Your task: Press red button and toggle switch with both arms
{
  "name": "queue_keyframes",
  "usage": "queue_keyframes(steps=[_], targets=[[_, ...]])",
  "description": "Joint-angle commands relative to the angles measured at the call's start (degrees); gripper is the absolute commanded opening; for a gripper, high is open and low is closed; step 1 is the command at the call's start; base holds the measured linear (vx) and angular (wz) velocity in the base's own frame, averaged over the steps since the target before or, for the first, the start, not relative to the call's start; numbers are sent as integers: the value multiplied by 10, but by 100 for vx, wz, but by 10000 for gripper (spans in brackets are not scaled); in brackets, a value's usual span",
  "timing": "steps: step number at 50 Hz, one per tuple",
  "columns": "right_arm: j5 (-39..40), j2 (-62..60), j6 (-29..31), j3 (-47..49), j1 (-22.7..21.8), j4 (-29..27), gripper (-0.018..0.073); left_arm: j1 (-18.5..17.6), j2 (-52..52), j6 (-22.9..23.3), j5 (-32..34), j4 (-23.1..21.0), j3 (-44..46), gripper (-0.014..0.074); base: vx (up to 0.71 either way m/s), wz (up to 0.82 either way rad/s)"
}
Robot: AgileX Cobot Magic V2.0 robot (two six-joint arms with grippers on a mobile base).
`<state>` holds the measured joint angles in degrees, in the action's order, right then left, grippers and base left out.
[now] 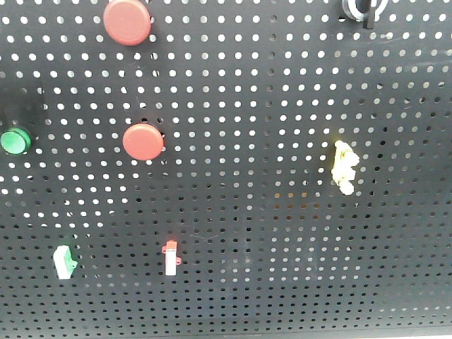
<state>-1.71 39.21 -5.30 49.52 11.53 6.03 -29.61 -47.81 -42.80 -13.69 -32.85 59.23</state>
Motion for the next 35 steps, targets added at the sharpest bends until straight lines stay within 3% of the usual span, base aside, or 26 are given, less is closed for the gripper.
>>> queue_keyframes(steps=[1, 6, 12, 17, 24, 35], targets=[[60, 44, 34, 29, 81, 15, -3, 0, 18, 22, 65, -11, -12, 1, 0, 0], [60, 109, 70, 67, 175, 15, -3, 0, 23, 32, 62, -11, -18, 1, 0, 0], [55, 186, 109, 142, 222, 9, -3, 0, 27, 32, 60, -11, -17, 1, 0, 0], [53, 230, 98, 209, 211, -25, -3, 0, 31, 32, 56, -11, -17, 1, 0, 0], [17, 263, 100, 286, 189, -27, -3, 0, 44, 32, 53, -11, -17, 1, 0, 0], [-36, 266, 94, 317, 179, -26, -3, 0, 44, 32, 49, -11, -17, 1, 0, 0]])
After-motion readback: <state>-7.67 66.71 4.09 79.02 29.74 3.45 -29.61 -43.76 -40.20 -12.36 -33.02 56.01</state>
